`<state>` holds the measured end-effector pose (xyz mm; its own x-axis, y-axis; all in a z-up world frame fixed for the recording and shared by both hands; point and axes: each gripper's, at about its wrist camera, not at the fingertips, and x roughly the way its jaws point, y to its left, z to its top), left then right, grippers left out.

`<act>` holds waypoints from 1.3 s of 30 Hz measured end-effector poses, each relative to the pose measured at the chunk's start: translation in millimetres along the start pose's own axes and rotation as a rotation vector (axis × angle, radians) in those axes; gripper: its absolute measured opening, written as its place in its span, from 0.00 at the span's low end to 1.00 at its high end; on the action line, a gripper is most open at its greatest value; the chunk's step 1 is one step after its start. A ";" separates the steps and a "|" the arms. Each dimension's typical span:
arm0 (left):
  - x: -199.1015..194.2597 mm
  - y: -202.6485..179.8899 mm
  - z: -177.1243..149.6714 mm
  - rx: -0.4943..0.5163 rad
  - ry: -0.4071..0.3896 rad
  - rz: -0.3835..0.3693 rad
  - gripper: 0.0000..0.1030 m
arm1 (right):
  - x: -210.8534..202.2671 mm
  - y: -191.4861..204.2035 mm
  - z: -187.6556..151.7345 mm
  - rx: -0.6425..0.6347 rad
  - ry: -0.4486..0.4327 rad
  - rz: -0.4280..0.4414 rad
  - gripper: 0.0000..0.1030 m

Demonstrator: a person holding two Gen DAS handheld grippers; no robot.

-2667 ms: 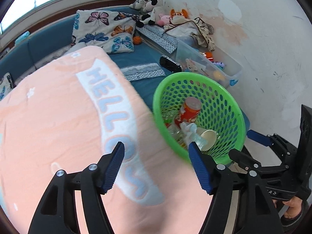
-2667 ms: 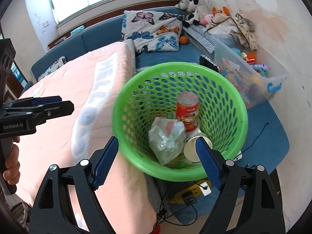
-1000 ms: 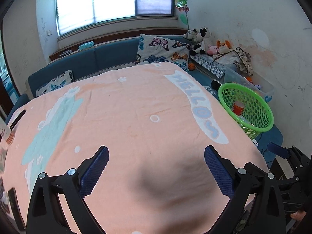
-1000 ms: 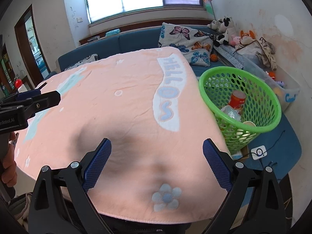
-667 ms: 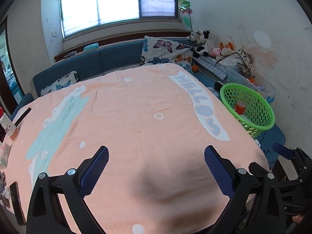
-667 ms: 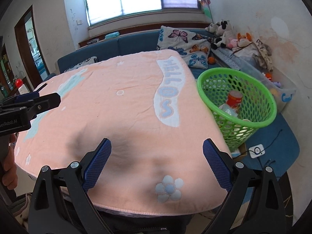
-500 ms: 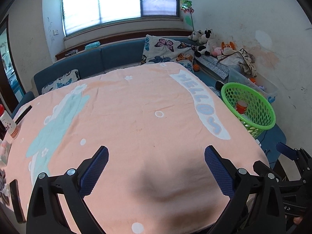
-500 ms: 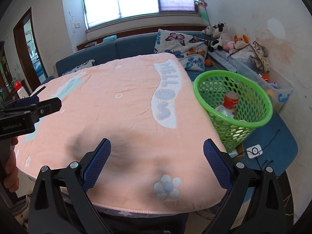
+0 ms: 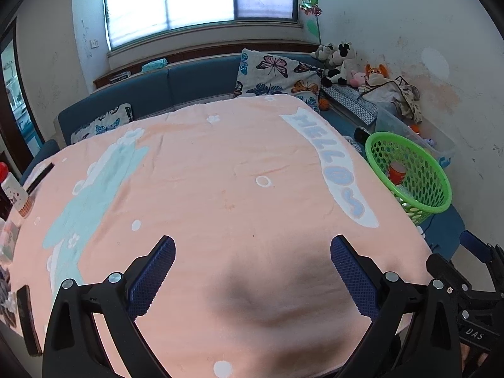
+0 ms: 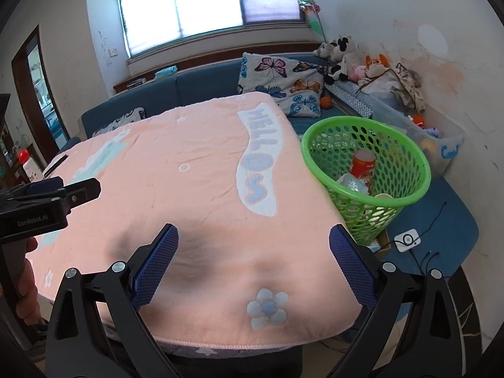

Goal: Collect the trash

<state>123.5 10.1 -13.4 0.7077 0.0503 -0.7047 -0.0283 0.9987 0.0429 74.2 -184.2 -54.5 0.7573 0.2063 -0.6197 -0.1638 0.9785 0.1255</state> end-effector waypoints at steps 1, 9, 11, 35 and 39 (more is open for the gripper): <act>0.9 -2.4 1.5 0.001 0.004 -0.005 0.93 | 0.0 -0.6 0.8 -0.002 -0.003 -0.003 0.93; 16.3 -11.1 15.3 0.032 0.037 0.014 0.93 | 6.8 -17.7 6.1 0.038 0.005 -0.005 0.93; 22.2 -10.7 17.9 0.035 0.052 0.020 0.93 | 10.3 -18.1 8.0 0.034 0.012 -0.001 0.93; 72.4 24.9 57.1 -0.115 0.192 0.078 0.93 | 44.7 -19.8 61.5 -0.036 0.063 0.044 0.93; 74.3 41.1 49.3 -0.177 0.233 0.089 0.93 | 48.5 -14.5 64.8 -0.044 0.071 0.070 0.93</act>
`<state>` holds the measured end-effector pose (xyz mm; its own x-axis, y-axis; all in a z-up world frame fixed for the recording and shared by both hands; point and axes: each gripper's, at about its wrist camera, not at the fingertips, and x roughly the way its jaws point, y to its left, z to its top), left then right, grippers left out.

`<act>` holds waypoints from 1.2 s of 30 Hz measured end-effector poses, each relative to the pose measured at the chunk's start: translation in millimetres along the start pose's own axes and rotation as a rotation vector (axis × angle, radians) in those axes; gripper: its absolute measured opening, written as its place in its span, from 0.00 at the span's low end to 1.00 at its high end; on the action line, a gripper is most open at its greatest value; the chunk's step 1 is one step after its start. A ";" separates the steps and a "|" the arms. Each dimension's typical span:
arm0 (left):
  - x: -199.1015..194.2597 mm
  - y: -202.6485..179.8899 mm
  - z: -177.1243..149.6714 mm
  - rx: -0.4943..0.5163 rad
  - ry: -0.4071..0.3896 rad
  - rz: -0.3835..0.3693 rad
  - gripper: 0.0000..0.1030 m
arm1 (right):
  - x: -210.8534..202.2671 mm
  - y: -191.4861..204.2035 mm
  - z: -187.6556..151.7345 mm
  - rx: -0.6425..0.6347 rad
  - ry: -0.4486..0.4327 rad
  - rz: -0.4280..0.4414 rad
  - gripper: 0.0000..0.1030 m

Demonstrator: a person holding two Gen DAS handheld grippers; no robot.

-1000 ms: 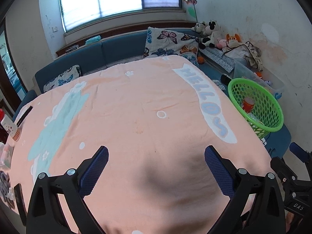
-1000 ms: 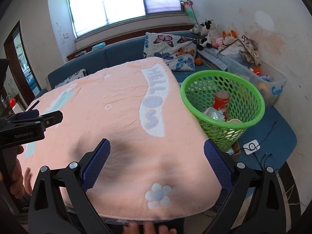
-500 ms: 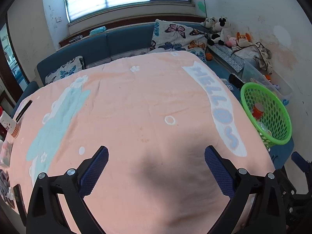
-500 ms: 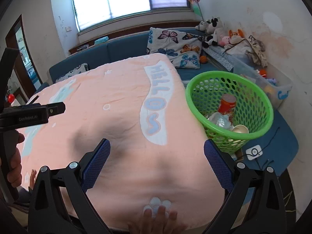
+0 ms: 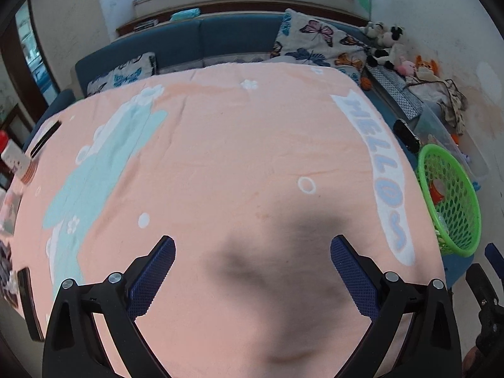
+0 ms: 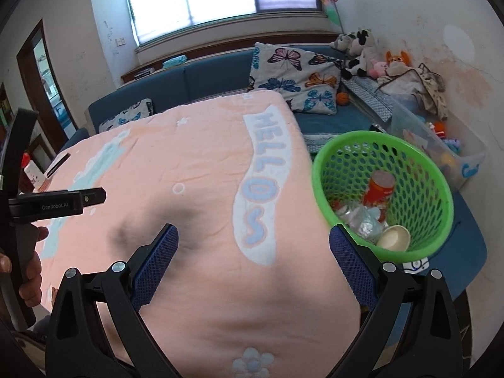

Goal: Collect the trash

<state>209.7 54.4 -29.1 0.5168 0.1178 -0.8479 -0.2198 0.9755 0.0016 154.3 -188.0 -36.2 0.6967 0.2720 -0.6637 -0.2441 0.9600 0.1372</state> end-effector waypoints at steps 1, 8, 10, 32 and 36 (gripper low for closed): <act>2.2 3.0 -2.4 -0.011 0.012 -0.004 0.93 | -0.1 1.8 1.2 -0.006 -0.001 0.004 0.93; 9.7 9.1 -18.4 -0.006 0.026 -0.023 0.93 | 6.6 8.3 -5.0 -0.021 -0.001 -0.008 0.93; 13.2 8.7 -24.1 -0.013 0.027 -0.046 0.93 | 8.5 10.2 -8.3 -0.028 0.001 -0.018 0.93; -9.7 -14.9 -45.8 0.126 -0.133 -0.016 0.93 | 7.6 20.0 -32.6 -0.037 -0.034 -0.048 0.93; -10.3 -21.8 -50.7 0.152 -0.145 -0.019 0.93 | 8.4 14.5 -36.9 -0.026 -0.031 -0.068 0.93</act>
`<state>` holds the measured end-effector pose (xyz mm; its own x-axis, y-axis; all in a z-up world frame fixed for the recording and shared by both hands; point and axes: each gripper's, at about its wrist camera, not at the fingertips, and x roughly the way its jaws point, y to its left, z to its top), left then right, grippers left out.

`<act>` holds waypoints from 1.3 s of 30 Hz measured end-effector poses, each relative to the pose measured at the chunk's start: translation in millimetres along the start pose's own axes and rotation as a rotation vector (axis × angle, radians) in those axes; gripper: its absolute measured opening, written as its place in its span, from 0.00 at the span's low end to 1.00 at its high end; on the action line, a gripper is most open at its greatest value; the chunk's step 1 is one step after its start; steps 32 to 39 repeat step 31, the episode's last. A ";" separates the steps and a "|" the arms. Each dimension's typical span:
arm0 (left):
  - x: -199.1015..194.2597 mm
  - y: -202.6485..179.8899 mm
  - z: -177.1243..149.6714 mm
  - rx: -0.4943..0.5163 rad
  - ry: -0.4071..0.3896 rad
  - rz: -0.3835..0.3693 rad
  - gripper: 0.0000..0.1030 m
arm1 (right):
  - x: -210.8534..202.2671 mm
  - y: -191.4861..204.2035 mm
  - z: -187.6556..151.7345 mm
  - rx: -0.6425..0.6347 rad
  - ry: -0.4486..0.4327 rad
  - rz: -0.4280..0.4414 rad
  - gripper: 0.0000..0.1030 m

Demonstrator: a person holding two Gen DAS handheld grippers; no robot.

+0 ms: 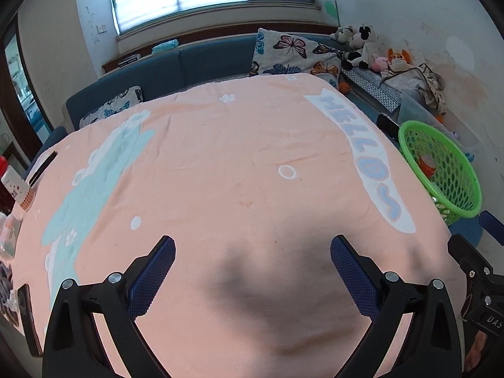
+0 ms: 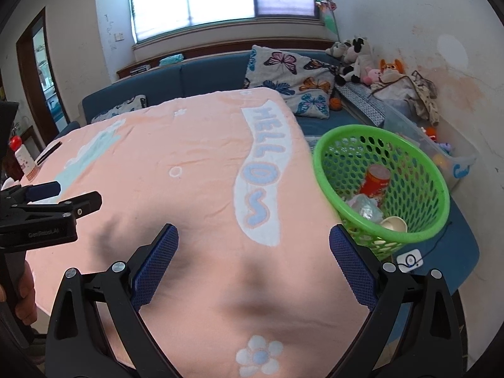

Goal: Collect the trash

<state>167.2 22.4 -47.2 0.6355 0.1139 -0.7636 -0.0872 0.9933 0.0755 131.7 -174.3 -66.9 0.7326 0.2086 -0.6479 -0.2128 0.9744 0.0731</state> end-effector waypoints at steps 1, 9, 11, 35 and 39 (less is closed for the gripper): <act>0.3 -0.9 -1.2 0.003 0.003 -0.006 0.93 | 0.7 -0.9 -1.1 0.006 0.005 0.001 0.93; -3.9 -0.2 -3.5 0.003 -0.014 -0.008 0.93 | -0.6 2.1 -2.9 0.005 0.000 0.006 0.93; -4.6 -0.9 -4.5 0.008 -0.017 -0.008 0.93 | 0.3 3.6 -4.4 0.002 0.005 0.005 0.93; -14.4 -7.3 -7.8 0.054 -0.065 0.024 0.93 | -1.4 6.4 -7.9 -0.005 0.002 0.000 0.93; -14.4 -7.3 -7.8 0.054 -0.065 0.024 0.93 | -1.4 6.4 -7.9 -0.005 0.002 0.000 0.93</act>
